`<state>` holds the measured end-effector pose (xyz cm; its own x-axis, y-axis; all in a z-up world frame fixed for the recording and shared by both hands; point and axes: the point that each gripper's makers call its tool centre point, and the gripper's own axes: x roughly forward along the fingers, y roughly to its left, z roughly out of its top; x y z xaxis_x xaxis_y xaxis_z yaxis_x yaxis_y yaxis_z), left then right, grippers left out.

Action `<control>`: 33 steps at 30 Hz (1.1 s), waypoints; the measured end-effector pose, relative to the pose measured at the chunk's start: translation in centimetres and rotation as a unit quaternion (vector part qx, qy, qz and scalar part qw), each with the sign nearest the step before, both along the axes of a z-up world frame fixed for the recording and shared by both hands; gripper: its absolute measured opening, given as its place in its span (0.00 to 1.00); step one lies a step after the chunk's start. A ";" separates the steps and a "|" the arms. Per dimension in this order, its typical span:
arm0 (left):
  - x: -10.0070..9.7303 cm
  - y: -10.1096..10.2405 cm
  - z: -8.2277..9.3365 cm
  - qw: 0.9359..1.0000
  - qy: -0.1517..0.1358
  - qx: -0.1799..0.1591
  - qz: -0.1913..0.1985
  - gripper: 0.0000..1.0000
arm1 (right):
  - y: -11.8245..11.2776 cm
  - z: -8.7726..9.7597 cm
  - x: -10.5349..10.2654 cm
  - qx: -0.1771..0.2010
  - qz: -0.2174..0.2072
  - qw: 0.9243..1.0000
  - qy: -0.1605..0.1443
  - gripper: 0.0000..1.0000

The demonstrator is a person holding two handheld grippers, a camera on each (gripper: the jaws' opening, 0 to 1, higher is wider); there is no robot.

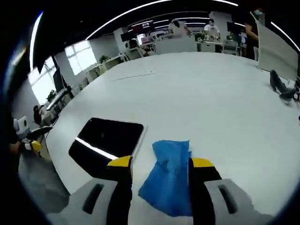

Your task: Wipe the mirror surface with the cleaning cloth until all visible marks leave the cleaned area.

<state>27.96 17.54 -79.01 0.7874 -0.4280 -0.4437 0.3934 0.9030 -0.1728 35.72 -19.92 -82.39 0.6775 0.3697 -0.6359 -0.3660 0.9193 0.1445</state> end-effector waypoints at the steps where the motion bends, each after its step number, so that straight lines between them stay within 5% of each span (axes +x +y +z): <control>1: 0.1 0.0 0.1 1.000 -0.001 -0.005 0.001 0.99 | 0.0 0.8 -0.1 0.001 0.011 1.000 -0.015 0.57; 5: 0.1 0.1 0.0 1.000 -0.002 -0.009 -0.002 0.99 | -0.8 2.6 -1.2 -0.016 0.040 0.997 -0.060 0.77; 9: 0.0 0.8 0.4 1.000 -0.009 -0.008 0.003 0.99 | -2.0 3.2 -3.0 0.005 0.027 0.997 -0.068 0.91; 12: -0.2 1.7 0.7 1.000 -0.013 -0.010 0.012 0.99 | -3.5 2.9 -4.6 -0.017 0.024 0.997 -0.072 0.99; 17: -0.6 2.4 0.6 1.000 -0.008 -0.014 0.012 0.99 | -5.0 2.4 -6.7 -0.017 0.032 0.997 -0.074 0.98; 20: -0.6 2.4 0.8 1.000 -0.016 -0.007 0.009 0.99 | -5.9 1.0 -7.5 -0.008 0.005 0.999 -0.039 0.98; 27: -0.4 2.8 1.4 1.000 -0.017 -0.008 0.012 0.99 | -5.5 1.1 -8.3 -0.008 0.002 0.998 -0.059 0.98; 33: -0.9 2.9 2.2 0.999 -0.043 -0.001 -0.008 0.99 | -5.7 0.0 -9.0 -0.032 0.005 0.999 -0.037 0.98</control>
<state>27.05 20.46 -76.84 0.8151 -0.4419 -0.3745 0.4216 0.8960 -0.1398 26.68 -25.65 -82.35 0.7204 0.3368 -0.6063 -0.3829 0.9220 0.0573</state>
